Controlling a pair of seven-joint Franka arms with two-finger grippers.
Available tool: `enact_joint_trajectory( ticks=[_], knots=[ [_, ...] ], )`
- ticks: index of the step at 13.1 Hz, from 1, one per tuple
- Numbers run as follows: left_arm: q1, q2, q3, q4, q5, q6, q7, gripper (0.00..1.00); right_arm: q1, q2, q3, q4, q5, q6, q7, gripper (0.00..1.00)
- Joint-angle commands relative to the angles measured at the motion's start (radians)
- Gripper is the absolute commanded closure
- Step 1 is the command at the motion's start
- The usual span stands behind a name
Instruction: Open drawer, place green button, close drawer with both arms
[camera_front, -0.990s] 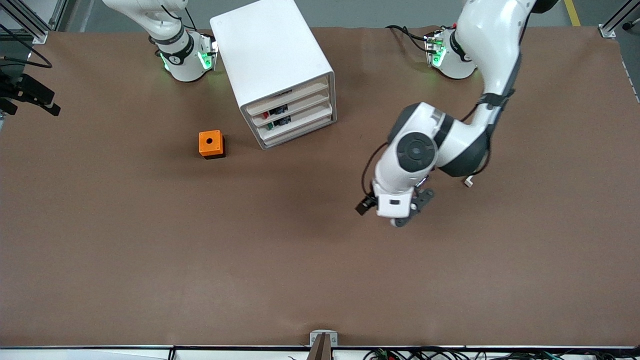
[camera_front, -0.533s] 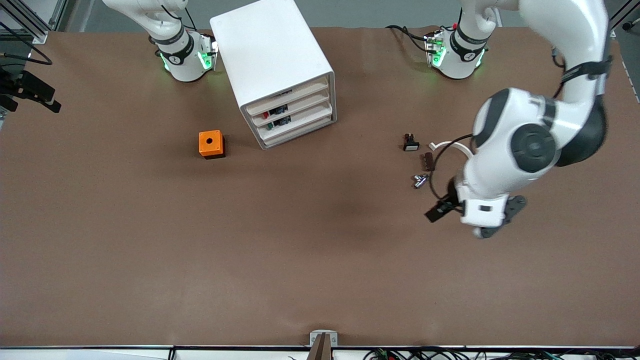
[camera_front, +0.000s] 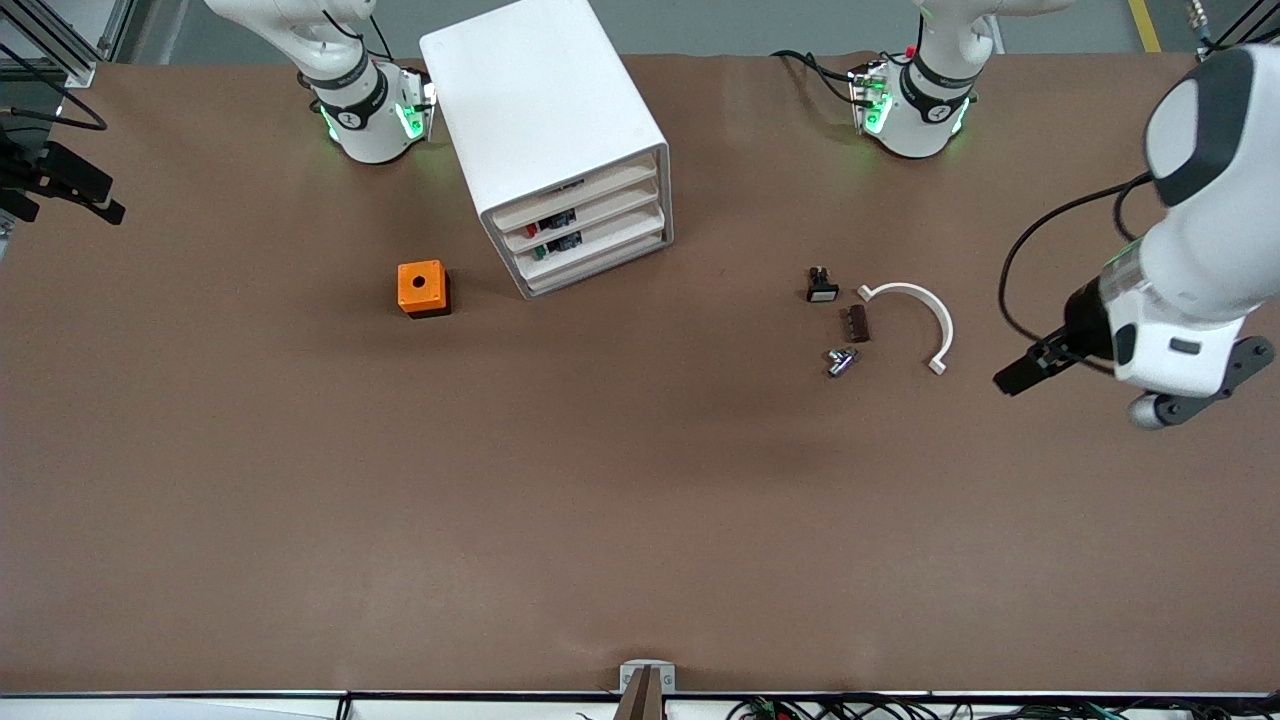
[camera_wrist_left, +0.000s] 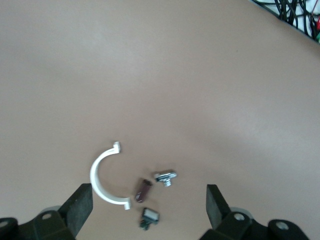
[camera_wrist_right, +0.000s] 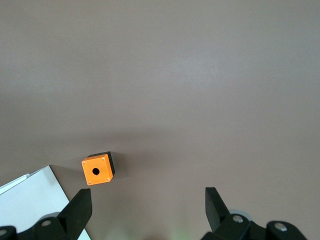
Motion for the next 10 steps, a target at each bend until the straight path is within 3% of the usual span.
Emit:
enact_joint_trajectory(
  ticks=[1, 6, 10],
  knots=[
    [0.037, -0.081, -0.013, -0.026, 0.020, -0.058, 0.153, 0.00, 0.004, 0.001, -0.002, 0.009, 0.010, -0.012, 0.019, 0.00],
    [0.072, -0.194, -0.010, -0.044, 0.016, -0.167, 0.403, 0.00, 0.005, -0.001, -0.001, 0.008, 0.002, -0.008, 0.005, 0.00],
    [0.072, -0.291, 0.025, -0.141, 0.010, -0.180, 0.477, 0.00, 0.005, -0.001, -0.001, 0.008, 0.002, -0.006, 0.002, 0.00]
  ],
)
